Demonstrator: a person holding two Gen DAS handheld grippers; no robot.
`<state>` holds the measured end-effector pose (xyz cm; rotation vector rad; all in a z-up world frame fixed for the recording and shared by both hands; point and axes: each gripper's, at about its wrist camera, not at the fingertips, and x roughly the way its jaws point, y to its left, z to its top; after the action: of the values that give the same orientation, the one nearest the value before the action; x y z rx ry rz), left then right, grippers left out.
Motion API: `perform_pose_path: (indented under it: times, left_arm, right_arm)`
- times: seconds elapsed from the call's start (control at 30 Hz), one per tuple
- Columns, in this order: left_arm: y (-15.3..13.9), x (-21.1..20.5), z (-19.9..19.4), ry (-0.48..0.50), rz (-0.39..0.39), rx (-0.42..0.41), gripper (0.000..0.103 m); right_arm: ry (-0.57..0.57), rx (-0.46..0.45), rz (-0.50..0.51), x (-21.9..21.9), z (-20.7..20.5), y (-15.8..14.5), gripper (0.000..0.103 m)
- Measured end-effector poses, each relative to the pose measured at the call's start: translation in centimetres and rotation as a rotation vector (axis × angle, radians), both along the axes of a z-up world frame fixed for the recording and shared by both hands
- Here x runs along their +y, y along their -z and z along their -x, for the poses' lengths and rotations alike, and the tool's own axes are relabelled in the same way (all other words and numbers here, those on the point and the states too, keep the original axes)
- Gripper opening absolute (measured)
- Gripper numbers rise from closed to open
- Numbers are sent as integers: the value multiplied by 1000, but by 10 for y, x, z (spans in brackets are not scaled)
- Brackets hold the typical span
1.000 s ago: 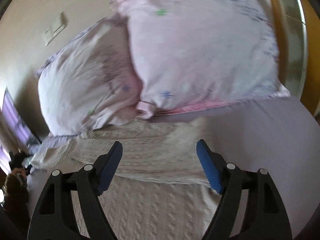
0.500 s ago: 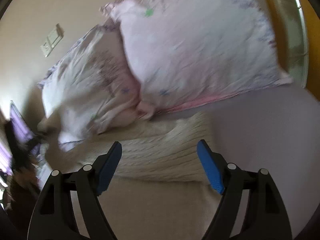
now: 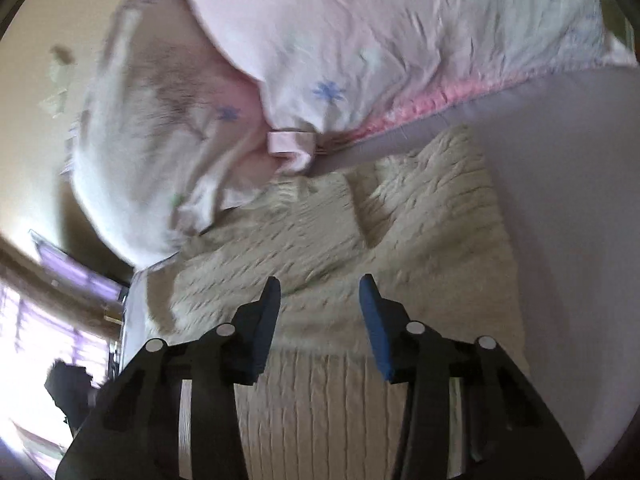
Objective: Fold small clothes
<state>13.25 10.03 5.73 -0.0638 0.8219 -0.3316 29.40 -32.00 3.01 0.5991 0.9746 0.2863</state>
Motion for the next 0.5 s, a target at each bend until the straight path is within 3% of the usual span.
perform_pose_path:
  times: [0.13, 0.2, 0.3, 0.4, 0.5]
  left_arm:
    - [1, 26, 28, -56, 45, -3, 58]
    - [2, 34, 39, -66, 70, 4, 60]
    - [6, 38, 43, -61, 108, 24, 61]
    - [11, 39, 49, -50, 142, 47, 61]
    - [19, 38, 57, -39, 166, 74, 62]
  right_arm:
    - [70, 60, -18, 1, -30, 21, 41]
    - [66, 31, 14, 6, -34, 22, 12]
    - [83, -66, 14, 2, -15, 7, 10]
    - [189, -124, 46, -21, 14, -12, 10]
    - [212, -62, 127, -33, 28, -8, 11]
